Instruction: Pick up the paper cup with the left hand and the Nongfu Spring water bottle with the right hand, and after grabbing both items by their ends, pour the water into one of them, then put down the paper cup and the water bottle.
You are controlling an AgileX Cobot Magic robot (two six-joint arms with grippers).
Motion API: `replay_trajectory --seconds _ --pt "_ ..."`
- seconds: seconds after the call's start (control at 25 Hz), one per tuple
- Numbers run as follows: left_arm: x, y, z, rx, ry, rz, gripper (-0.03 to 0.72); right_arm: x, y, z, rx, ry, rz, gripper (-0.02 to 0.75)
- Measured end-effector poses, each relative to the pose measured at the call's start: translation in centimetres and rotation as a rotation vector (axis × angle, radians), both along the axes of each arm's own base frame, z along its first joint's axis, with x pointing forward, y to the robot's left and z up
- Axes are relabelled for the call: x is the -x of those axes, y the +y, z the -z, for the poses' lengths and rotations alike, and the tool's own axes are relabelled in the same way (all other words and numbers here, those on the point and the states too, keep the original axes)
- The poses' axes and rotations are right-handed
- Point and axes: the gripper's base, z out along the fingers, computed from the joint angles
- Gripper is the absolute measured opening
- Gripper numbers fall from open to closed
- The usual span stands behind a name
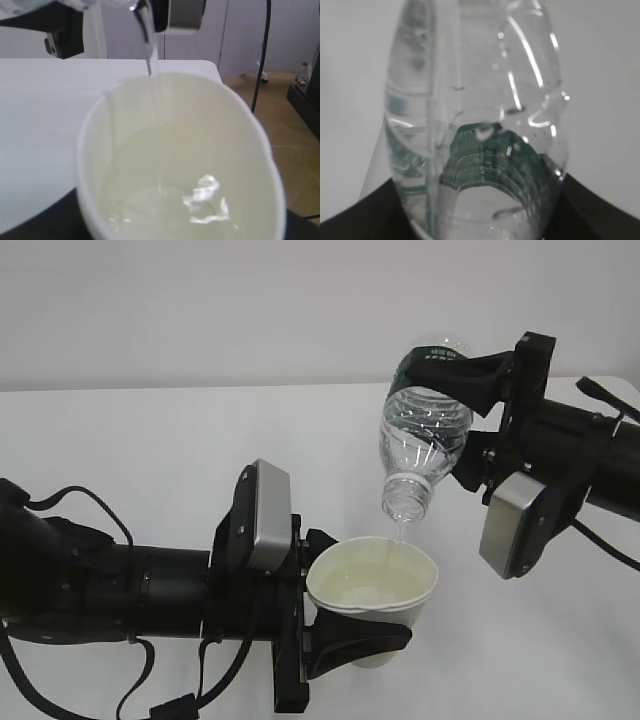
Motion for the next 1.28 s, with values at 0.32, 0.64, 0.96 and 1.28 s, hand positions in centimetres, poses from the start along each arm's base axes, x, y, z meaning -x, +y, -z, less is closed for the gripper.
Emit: replay_trajectory --seconds 0.32,0.64,0.96,1.28 --pt "0.0 0.0 0.0 0.0 0.0 0.0 0.409 0.01 0.01 -0.02 -0.007 0.005 -0.001 0.472" --pt "0.0 0.0 0.0 0.0 0.0 0.0 0.409 0.01 0.01 -0.02 -0.041 0.049 0.001 0.472" --pt "-0.04 0.0 -0.01 0.001 0.001 -0.004 0.409 0.01 0.01 -0.02 -0.066 0.08 0.002 0.472" --pt "-0.04 0.0 -0.01 0.001 0.001 -0.004 0.409 0.03 0.02 -0.01 -0.08 0.101 0.0 0.472"
